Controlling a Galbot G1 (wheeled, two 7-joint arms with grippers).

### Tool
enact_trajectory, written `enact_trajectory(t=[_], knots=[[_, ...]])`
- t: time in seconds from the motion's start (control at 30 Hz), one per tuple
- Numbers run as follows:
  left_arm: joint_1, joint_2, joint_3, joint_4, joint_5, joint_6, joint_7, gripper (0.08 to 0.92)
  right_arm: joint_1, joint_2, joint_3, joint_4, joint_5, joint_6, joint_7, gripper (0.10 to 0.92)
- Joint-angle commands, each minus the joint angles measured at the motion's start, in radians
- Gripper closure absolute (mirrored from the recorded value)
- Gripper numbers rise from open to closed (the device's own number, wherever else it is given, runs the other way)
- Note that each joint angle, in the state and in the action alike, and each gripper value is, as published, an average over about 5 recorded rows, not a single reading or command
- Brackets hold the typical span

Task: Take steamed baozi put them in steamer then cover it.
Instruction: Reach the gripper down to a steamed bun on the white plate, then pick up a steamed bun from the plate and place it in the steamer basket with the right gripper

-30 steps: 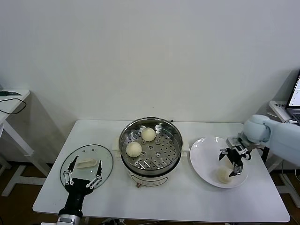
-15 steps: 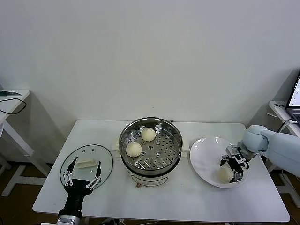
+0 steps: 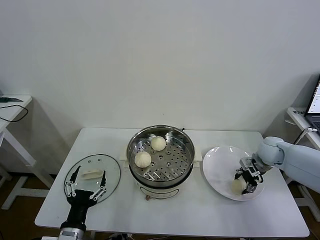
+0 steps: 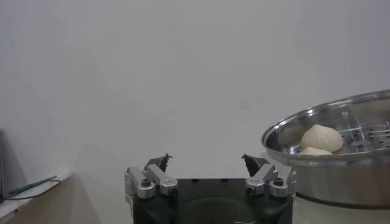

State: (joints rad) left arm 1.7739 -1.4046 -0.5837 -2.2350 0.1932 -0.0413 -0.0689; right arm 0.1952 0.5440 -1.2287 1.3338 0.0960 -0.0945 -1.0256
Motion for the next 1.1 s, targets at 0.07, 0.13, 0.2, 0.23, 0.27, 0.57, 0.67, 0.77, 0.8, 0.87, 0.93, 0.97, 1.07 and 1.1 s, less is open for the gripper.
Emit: enact_trajectory(t=[0.07,0.13,0.2,0.23,0.27,0.57,0.67,0.77,0.8,0.87,0.93,0.97,1.07,1.1], knots=[[0.003,0.004,0.001,-0.008,-0.001,0.002,0.0,0.177,0.123,0.002,0.002,0.034,-0.007,0.031,-0.051,0.395],[0.003,0.006,0.001,-0.011,-0.001,0.002,0.0,0.177,0.184,0.013,0.016,0.049,-0.035,0.072,-0.071,0.397],[0.003,0.007,0.002,-0.013,-0.001,0.002,-0.001,0.177,0.265,0.037,0.015,0.062,-0.064,0.137,-0.086,0.397],[0.002,0.007,0.003,-0.013,-0.001,0.001,-0.001,0.177,0.317,0.055,0.002,0.07,-0.067,0.178,-0.089,0.397],[0.002,0.006,0.004,-0.014,-0.001,0.001,-0.002,0.177,0.372,0.076,-0.015,0.078,-0.065,0.22,-0.092,0.397],[-0.006,0.009,0.018,-0.014,-0.001,0.001,-0.004,0.177,0.611,0.329,-0.085,0.138,-0.012,0.51,-0.052,0.397],[-0.005,0.009,0.017,-0.017,-0.001,0.0,-0.002,0.177,0.61,0.409,-0.085,0.15,-0.01,0.559,-0.029,0.397],[-0.005,0.007,0.013,-0.018,-0.001,-0.001,-0.002,0.177,0.593,0.465,-0.087,0.173,-0.04,0.605,-0.018,0.397],[-0.004,0.007,0.011,-0.02,-0.001,0.0,-0.001,0.177,0.584,0.477,-0.088,0.181,-0.062,0.621,-0.018,0.397],[-0.003,0.009,0.005,-0.024,-0.001,0.0,-0.002,0.177,0.563,0.497,-0.093,0.197,-0.108,0.658,-0.016,0.397],[-0.004,0.009,0.0,-0.026,-0.002,0.0,-0.002,0.177,0.539,0.51,-0.1,0.213,-0.148,0.687,-0.015,0.394],[-0.006,0.009,-0.001,-0.025,-0.003,0.0,-0.003,0.177,0.529,0.514,-0.106,0.221,-0.159,0.695,-0.016,0.392],[-0.011,0.006,0.0,-0.02,-0.003,-0.002,-0.007,0.177,0.507,0.523,-0.124,0.245,-0.18,0.702,-0.019,0.377],[-0.013,0.004,0.001,-0.019,-0.003,-0.002,-0.008,0.177,0.5,0.527,-0.129,0.254,-0.188,0.705,-0.021,0.372]])
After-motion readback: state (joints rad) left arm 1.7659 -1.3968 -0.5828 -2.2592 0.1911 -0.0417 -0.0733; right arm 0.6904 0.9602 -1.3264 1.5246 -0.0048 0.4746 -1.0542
